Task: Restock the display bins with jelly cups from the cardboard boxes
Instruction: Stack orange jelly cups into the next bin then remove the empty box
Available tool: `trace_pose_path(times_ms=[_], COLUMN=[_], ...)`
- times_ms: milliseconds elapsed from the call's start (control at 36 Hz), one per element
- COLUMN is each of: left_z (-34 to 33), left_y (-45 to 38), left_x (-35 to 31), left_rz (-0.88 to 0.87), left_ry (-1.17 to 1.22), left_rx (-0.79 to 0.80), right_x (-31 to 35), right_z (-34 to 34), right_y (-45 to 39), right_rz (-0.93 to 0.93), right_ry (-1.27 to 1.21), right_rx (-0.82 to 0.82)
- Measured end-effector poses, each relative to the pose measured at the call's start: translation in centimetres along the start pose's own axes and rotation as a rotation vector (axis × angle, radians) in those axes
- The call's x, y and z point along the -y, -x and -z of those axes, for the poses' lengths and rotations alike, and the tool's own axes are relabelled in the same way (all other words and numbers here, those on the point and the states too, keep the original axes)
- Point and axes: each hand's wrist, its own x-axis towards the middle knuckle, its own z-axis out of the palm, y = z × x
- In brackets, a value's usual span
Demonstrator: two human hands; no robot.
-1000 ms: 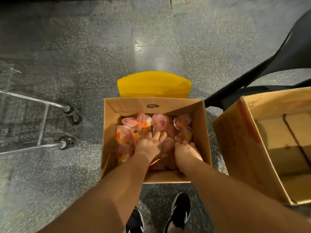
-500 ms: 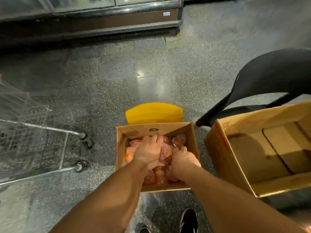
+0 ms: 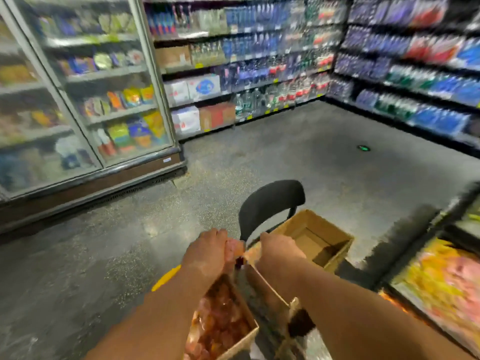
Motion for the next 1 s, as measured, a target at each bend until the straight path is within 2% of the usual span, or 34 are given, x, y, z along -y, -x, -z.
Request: trace_pose_path(times_ms=[250, 472, 639, 778, 1000], left_z=[16.0, 24.5, 25.7, 24.9, 23.2], left_y=[3.3, 8.5, 15.1, 22.3, 33.0], left_x=[-14.8, -30.8, -44.6, -56.3, -72.1], left_rz=[-0.378, -0.708, -0.899, -1.063, -1.205], left_ry=[-0.042, -0.125, -0.122, -0.126, -0.089], left_rx=[-0.180, -0.324, -0.390, -0.322, -0.271], right_x=[-8.9, -16.8, -23.8, -30.8, -42.2], right_z=[14.7, 20.3, 21.1, 20.8, 19.7], right_y=[16.8, 33.3, 45.7, 56.2, 70.7], right_rz=[-0.247, -0.475, -0.632, -0.765, -0.963], right_ry=[0.007, 0.065, 0.045, 0.024, -0.001], right_rx=[-0.302, -0.506, -0.577, -0.618, -0.612])
